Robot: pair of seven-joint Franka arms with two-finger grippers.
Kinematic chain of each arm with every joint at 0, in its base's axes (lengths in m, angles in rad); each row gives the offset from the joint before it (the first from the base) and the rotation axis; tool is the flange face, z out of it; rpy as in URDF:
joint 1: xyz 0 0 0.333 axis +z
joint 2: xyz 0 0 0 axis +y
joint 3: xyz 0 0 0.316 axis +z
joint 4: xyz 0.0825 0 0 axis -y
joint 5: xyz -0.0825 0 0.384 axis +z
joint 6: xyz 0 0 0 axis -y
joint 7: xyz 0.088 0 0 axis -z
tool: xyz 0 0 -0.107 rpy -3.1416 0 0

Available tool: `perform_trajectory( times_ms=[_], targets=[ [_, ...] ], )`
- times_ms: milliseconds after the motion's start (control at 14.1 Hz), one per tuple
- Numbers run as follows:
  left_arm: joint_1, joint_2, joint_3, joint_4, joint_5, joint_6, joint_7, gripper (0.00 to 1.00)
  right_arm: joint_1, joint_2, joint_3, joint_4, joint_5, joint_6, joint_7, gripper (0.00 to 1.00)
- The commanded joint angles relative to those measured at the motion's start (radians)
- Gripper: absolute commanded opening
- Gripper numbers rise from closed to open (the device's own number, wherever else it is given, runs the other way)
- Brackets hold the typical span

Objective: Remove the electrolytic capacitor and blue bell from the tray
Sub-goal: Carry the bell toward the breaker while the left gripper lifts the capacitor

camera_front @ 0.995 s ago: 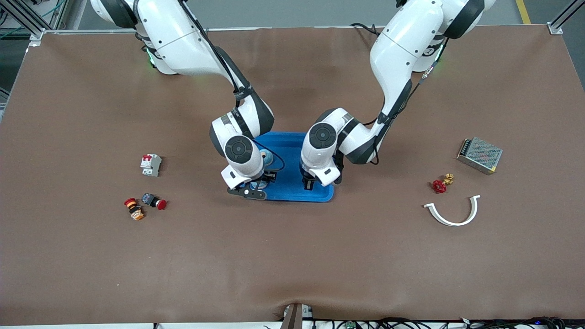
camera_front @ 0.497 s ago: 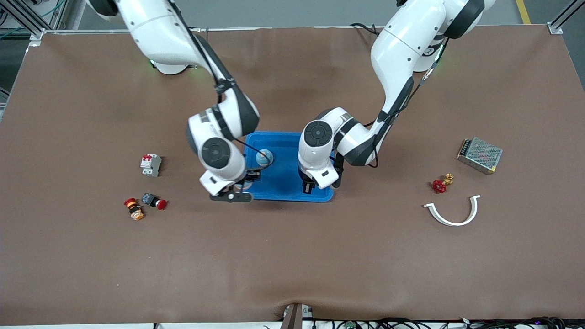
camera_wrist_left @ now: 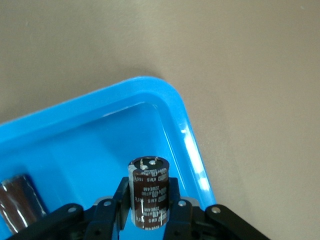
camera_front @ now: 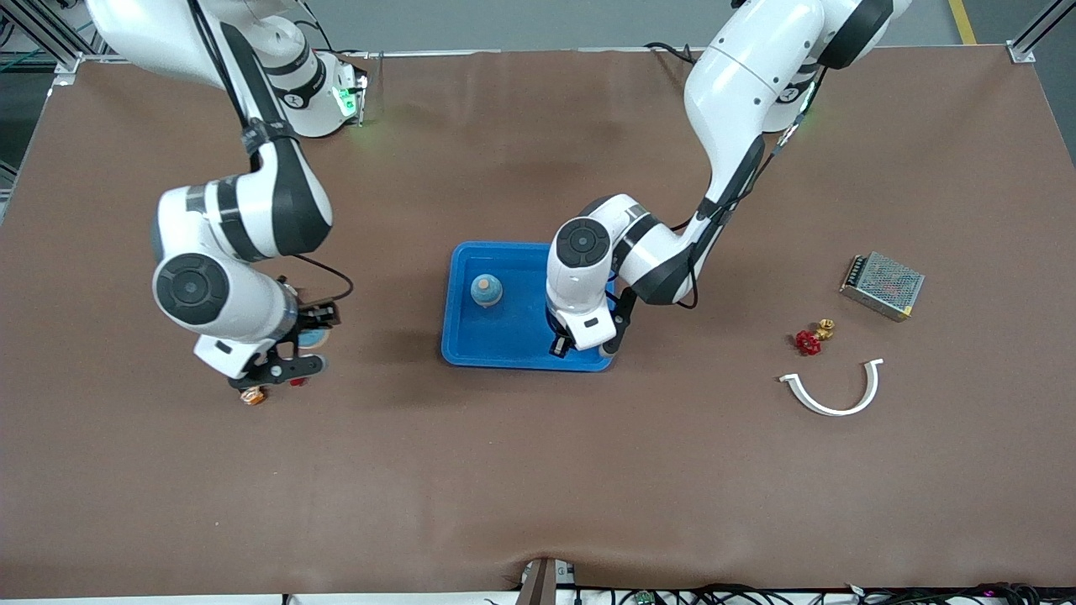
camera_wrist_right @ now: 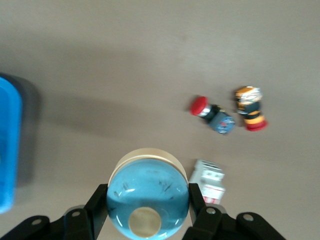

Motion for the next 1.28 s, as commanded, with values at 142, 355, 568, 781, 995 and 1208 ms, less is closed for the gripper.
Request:
perform_trajectory(
  times_ms=[142,355,568,781,995,1208],
  targets=[
    [0.004,-0.022,0.003,-0.020,0.019,-0.042,0.209,0.00,-0.195,-0.091,0.022,-0.118,-0.027,0.018,-0.293,0.41],
    [0.016,-0.071,0.002,-0.104,0.019,-0.074,0.416,0.00,-0.287,-0.105,0.022,-0.188,-0.024,0.086,-0.440,0.41],
    [0.068,-0.201,-0.007,-0.276,0.019,-0.076,0.673,0.00,-0.330,-0.146,0.022,-0.349,-0.024,0.271,-0.507,0.41],
    [0.119,-0.300,-0.010,-0.393,0.008,-0.073,0.847,0.00,-0.375,-0.148,0.022,-0.436,-0.024,0.389,-0.567,0.41],
    [0.159,-0.332,-0.023,-0.437,0.005,-0.074,0.939,0.00,-0.412,-0.143,0.022,-0.524,-0.024,0.515,-0.627,0.41],
    [0.208,-0.422,-0.032,-0.564,0.005,-0.070,1.117,0.00,-0.474,-0.134,0.022,-0.592,-0.024,0.629,-0.726,0.41]
  ],
)
